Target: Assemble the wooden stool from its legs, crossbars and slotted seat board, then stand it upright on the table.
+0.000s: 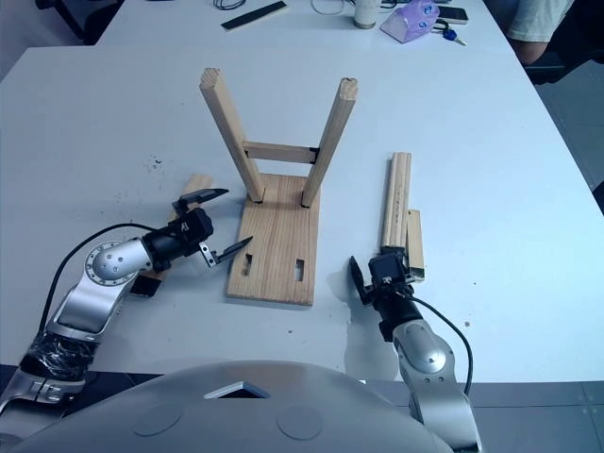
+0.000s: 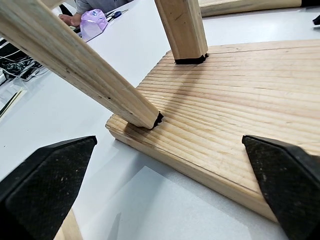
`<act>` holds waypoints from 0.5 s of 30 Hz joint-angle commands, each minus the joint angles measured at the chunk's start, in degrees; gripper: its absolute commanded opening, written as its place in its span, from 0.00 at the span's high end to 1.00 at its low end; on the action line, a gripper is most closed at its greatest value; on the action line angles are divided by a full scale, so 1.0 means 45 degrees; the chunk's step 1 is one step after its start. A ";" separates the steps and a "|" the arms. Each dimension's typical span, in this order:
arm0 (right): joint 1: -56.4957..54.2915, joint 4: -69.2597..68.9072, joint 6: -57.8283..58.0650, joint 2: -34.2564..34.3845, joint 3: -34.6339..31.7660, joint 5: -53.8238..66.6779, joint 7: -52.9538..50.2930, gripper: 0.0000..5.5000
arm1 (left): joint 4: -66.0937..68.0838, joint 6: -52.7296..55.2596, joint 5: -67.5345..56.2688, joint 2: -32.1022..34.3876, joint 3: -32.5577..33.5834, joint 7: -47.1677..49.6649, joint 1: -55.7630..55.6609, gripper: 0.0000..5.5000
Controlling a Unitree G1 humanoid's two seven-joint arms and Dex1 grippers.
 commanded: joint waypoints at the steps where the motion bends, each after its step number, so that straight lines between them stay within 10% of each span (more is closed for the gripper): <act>1: 0.0259 0.0939 0.0827 -0.0533 0.0922 0.0036 0.0848 0.44 | -0.0158 0.0144 0.0169 0.0060 -0.0271 -0.0221 -0.0194 0.02; 15: 0.0841 -0.2938 0.0667 -0.2294 -0.1124 0.4138 0.3674 0.44 | -0.0668 0.0564 0.0235 -0.0165 -0.0232 0.0069 0.0019 0.02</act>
